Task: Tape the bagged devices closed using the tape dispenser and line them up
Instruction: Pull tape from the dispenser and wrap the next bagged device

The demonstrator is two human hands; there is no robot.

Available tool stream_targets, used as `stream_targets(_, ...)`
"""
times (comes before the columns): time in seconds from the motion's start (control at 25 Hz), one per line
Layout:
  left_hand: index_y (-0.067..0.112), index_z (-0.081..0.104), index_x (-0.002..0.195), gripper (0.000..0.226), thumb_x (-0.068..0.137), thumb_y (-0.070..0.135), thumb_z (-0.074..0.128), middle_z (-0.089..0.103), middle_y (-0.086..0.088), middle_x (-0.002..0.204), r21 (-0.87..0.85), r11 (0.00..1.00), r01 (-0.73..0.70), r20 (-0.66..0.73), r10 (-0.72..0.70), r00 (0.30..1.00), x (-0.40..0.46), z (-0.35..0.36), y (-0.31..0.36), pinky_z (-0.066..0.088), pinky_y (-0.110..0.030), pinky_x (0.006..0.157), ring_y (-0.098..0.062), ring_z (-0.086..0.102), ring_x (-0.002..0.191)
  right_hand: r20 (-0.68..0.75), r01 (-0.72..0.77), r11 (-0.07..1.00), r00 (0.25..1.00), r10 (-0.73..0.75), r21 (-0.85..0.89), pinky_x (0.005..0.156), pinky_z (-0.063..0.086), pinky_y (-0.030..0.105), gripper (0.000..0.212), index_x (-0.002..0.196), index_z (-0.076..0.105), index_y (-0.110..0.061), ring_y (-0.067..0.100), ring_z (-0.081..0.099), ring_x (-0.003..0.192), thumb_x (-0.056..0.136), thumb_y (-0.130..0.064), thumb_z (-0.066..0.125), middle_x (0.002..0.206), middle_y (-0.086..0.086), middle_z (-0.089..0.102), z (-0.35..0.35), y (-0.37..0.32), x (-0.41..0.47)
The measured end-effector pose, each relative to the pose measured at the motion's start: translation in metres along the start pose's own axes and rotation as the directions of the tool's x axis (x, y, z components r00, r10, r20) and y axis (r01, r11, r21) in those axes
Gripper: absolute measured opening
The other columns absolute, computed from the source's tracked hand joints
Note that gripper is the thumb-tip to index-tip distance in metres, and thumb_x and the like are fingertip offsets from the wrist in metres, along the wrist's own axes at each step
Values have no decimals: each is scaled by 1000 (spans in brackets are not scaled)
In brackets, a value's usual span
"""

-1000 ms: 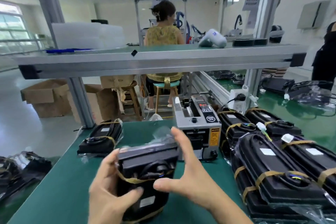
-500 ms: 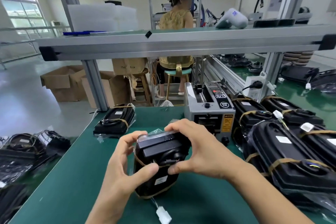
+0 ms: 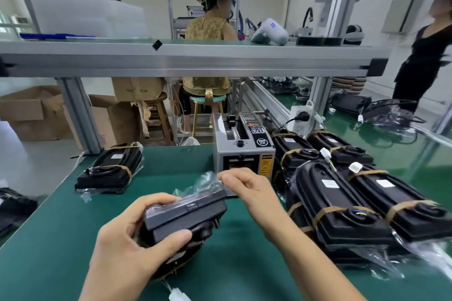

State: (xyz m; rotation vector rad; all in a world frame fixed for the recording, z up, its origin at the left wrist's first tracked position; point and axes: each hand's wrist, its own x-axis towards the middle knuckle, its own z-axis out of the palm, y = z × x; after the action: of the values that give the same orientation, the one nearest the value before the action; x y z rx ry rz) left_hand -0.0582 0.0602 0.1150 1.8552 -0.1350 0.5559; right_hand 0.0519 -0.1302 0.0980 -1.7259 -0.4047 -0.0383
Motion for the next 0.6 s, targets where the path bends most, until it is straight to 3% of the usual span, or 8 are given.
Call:
stream_targets(0.12,38,71,93,56,44,22,93,70,19,89,150,988,-34,-87,47,995,-5,9,-4,44,-1,73,2,63,75,-358,-250,966,909,214,-58,71,45,20,16,75,71,-27,5,61,83,89,-25,64,84,-18,70,-7,23,14)
stream_targets(0.24,39,67,93,55,52,10,91,65,26,91,242,970,-12,-169,54,984,-3,17,-10,40,1,74,4,61,79,-530,-436,889,791,306,-138,67,42,29,23,74,67,-15,20,58,79,91,-30,59,81,-4,68,-7,28,37)
stream_targets(0.4,42,64,94,50,58,16,87,66,21,90,264,965,-5,-186,56,981,-3,25,-10,42,-6,74,-1,60,84,-621,-518,850,699,354,-99,72,42,30,23,73,63,-18,21,57,78,86,-37,64,80,-3,65,2,25,52)
stream_targets(0.6,35,65,99,46,61,17,85,64,19,95,285,958,-21,-175,73,982,-4,29,-7,44,-11,77,-1,59,88,-639,-478,876,692,334,-60,76,46,31,16,74,69,-23,22,61,83,84,-35,68,86,-3,69,8,25,52)
